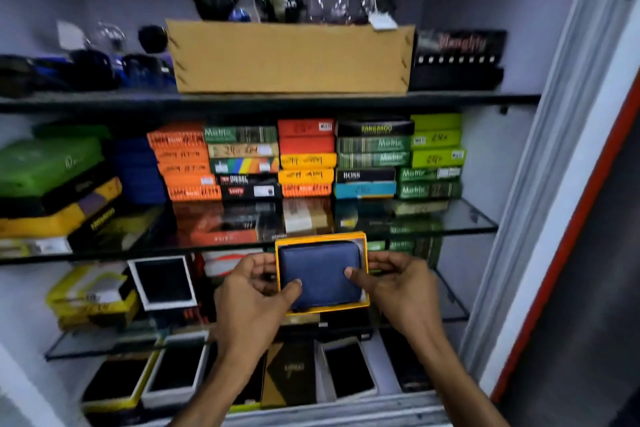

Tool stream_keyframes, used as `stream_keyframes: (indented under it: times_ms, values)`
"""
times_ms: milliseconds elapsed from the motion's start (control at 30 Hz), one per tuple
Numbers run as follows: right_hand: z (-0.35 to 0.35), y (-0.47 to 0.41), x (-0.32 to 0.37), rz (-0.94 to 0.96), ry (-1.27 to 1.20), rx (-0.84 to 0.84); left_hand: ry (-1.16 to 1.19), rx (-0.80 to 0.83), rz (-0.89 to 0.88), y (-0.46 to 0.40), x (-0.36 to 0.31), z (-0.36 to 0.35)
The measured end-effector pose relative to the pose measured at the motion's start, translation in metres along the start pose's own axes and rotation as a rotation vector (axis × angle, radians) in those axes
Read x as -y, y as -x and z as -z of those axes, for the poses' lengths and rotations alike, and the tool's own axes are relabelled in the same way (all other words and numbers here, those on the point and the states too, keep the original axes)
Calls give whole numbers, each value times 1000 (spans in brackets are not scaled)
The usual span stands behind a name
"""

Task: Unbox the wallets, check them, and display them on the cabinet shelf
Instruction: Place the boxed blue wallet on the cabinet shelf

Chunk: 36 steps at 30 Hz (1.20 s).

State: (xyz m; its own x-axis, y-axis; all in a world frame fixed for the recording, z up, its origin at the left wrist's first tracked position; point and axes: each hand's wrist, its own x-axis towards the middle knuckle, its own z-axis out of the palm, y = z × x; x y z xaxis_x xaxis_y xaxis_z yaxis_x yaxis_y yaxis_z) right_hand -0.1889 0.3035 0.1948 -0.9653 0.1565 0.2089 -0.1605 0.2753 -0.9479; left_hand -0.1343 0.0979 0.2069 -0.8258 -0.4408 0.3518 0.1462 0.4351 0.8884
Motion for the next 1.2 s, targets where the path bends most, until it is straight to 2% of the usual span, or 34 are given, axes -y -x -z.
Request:
stream_keyframes:
  times_ms: [333, 867, 1200]
  values:
    - [-15, -12, -23, 5, 74, 12, -34, 17, 16, -9, 30, -21]
    - [-55, -55, -65, -109, 85, -9, -98, 73, 50, -48, 76, -69]
    - [-63, -75, -75, -37, 128, -41, -122, 74, 47, -69, 88, -87]
